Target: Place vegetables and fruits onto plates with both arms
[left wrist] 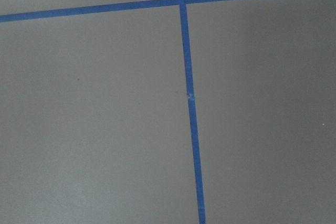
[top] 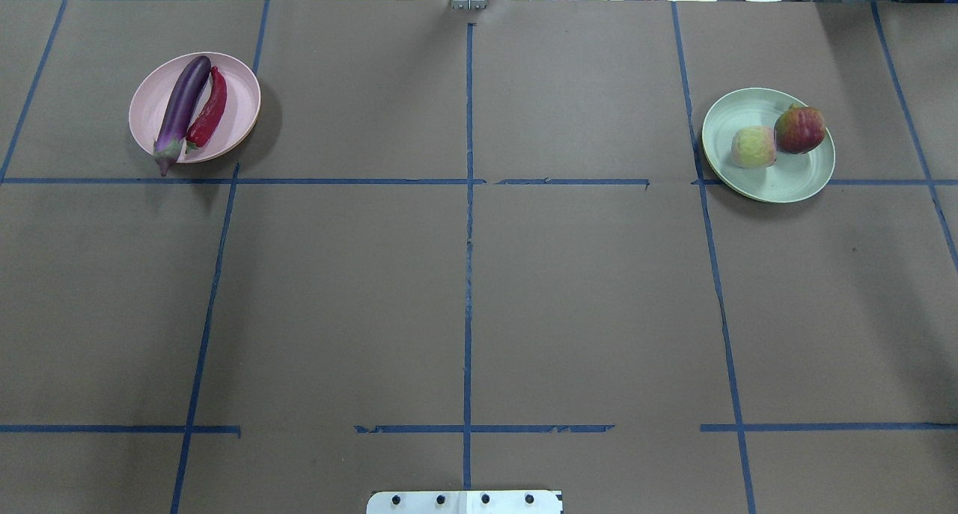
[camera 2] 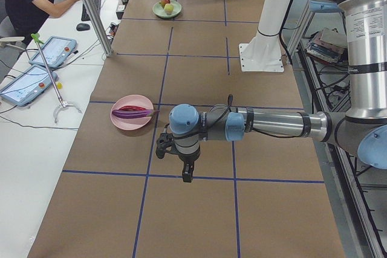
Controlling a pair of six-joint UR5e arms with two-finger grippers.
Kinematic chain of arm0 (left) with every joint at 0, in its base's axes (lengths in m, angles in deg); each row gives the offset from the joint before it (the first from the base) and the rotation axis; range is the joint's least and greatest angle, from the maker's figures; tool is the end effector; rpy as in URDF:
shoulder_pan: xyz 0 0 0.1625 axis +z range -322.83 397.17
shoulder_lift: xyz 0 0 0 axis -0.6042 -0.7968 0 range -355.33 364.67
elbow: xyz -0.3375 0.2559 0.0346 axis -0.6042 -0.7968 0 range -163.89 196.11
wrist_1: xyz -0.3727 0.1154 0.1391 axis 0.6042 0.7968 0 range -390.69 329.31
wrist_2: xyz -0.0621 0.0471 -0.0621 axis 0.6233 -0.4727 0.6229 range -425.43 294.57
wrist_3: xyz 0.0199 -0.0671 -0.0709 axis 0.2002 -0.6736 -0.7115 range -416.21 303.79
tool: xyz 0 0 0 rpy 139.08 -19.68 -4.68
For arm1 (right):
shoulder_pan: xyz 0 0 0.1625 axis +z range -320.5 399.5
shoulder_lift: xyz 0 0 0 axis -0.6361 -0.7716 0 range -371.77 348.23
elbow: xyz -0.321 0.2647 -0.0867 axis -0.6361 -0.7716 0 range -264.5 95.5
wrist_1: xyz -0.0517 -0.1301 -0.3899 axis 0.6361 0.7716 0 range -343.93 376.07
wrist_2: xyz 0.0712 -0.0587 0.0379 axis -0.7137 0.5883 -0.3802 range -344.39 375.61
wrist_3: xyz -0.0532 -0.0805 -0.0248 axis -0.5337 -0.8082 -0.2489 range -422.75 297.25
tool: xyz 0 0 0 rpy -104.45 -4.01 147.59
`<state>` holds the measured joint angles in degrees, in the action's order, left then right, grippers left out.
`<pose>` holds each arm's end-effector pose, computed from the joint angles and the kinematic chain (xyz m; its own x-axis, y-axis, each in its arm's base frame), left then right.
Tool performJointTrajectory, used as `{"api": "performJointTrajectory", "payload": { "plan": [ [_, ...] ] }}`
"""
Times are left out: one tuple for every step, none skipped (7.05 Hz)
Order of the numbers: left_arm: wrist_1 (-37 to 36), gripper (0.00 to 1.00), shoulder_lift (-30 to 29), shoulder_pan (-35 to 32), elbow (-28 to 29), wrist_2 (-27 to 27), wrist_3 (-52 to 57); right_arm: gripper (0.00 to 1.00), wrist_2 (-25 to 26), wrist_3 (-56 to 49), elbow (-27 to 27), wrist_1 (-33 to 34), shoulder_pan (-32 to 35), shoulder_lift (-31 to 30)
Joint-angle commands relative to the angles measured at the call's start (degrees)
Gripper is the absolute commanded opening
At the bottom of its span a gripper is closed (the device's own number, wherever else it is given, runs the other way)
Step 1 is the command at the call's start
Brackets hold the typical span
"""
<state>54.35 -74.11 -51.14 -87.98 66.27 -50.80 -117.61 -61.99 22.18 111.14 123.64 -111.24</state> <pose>-0.0550 -0.4077 0.6378 0.7409 0.0919 -0.6653 -0.0997 0.9947 0.0263 0.0216 -0.4260 0.6013 0.7236 -0.0868 0.6847 0.0926 0.9953 0.0283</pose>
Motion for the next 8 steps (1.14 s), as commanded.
{"api": "performJointTrajectory", "payload": {
  "plan": [
    [-0.05,1.00,0.12,0.08,0.12,-0.22,0.13,1.00,-0.72,-0.05,-0.69,0.03,-0.03,0.23],
    [-0.05,1.00,0.03,1.03,-0.06,-0.21,0.13,1.00,-2.03,-0.05,-0.34,0.03,0.06,0.23],
    [-0.05,1.00,-0.32,1.13,-0.06,-0.30,0.13,1.00,-3.70,-0.05,-0.16,-0.06,0.06,-0.29],
    [-0.05,1.00,-0.32,1.13,0.38,-0.30,0.13,1.00,-3.02,-0.40,-1.12,-0.06,-0.03,-0.47],
    [-0.23,1.00,0.38,0.96,-0.75,-0.13,0.13,1.00,-3.10,-0.57,-1.39,-0.14,-0.03,-0.21],
    [-0.05,1.00,1.43,1.04,-0.59,1.09,0.13,1.00,-3.10,-0.84,-2.00,-0.14,-0.03,-0.29],
    [-0.05,1.00,1.44,1.04,-0.24,1.10,0.13,1.00,-3.36,-0.58,-1.66,-0.14,-0.03,-0.47],
    [0.64,1.00,1.35,1.13,0.03,1.10,0.13,1.00,-3.45,-0.31,-1.31,-0.14,-0.03,-0.47]
  ]
}}
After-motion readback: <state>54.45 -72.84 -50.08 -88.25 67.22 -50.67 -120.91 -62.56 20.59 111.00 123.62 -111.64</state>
